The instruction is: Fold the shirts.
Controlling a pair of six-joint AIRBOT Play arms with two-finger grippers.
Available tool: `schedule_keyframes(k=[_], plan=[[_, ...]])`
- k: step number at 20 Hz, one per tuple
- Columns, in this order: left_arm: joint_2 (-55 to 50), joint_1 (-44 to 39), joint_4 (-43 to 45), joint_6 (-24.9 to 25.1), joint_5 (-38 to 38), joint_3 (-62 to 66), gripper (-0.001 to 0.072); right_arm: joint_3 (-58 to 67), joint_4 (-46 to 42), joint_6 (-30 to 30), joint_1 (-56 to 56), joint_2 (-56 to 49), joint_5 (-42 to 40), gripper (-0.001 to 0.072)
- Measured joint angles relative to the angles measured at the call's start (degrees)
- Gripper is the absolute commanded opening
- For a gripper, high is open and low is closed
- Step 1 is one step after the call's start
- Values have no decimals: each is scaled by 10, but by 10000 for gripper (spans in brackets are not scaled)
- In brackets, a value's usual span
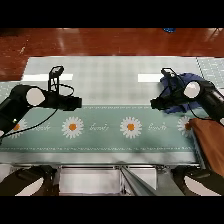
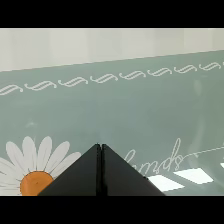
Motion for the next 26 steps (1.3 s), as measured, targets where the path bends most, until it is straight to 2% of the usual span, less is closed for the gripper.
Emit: schedule_keyframes(k=[3, 4, 5, 6, 7, 9, 11, 14, 16, 19, 23, 24, 26], plan=[[-2, 0, 0, 0, 0, 0, 16, 0, 0, 0, 0, 0, -11, 24], [-2, 0, 0, 0, 0, 0, 16, 0, -2, -2, 0, 0, -21, 82], [-2, 0, 0, 0, 0, 0, 19, 0, -8, -2, 0, 0, -35, 273], [-3, 0, 0, 3, 0, 0, 104, 0, -17, -2, 0, 0, -54, 418], [-3, 1, 1, 13, 3, 0, 499, 0, -46, 1, 0, 0, -87, 421], [-3, 2, 16, 23, 8, 0, 510, 5, -136, 53, -7, 0, -146, 419], [-3, 3, 38, 28, 12, 0, 509, 20, -250, 148, -38, -3, -196, 416], [-3, 5, 55, 28, 16, 0, 509, 66, -332, 235, -120, -38, -235, 415], [-3, 5, 61, 28, 17, 0, 509, 105, -325, 235, -173, -81, -238, 415], [-3, 6, 66, 27, 18, 0, 509, 167, -280, 195, -231, -160, -215, 414], [-3, 6, 68, 16, 27, 0, 509, 235, -232, 155, -269, -263, -143, 395], [-3, 6, 68, 10, 35, 0, 509, 246, -224, 144, -273, -282, -127, 325], [-3, 7, 68, -3, 45, 1, 509, 258, -201, 123, -278, -310, -103, 79]])
